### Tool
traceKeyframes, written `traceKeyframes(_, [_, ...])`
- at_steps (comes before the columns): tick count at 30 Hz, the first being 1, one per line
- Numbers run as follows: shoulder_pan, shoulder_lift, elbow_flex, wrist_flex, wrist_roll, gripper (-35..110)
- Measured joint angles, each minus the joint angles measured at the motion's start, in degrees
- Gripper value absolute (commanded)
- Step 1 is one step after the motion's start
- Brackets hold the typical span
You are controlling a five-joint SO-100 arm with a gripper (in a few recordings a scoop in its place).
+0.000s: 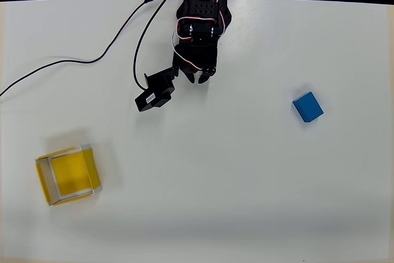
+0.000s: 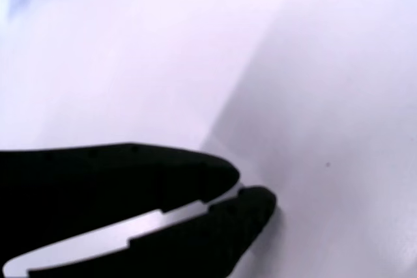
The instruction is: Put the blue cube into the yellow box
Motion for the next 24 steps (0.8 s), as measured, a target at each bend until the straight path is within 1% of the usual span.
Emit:
traceKeyframes(1, [0.0,0.0,0.0,0.0,-0.4,1])
traceKeyframes(4, [-0.2,0.0,0.0,-1.8,-6.5,1])
traceKeyframes(11, [-0.3,-0.1,-0.1,-2.5,-8.3,3])
traceKeyframes(13, [-1.3,-2.7,-0.7,-3.3,-8.3,4])
traceKeyframes(16, [-2.2,-7.2,-3.1,-5.4,-7.8,10])
traceKeyframes(18, [-2.6,-9.9,-6.2,-7.7,-6.7,17])
traceKeyframes(21, [-4.0,-15.4,-11.9,-10.8,-3.2,30])
traceKeyframes(24, [-6.6,-20.9,-17.8,-12.8,1.5,38])
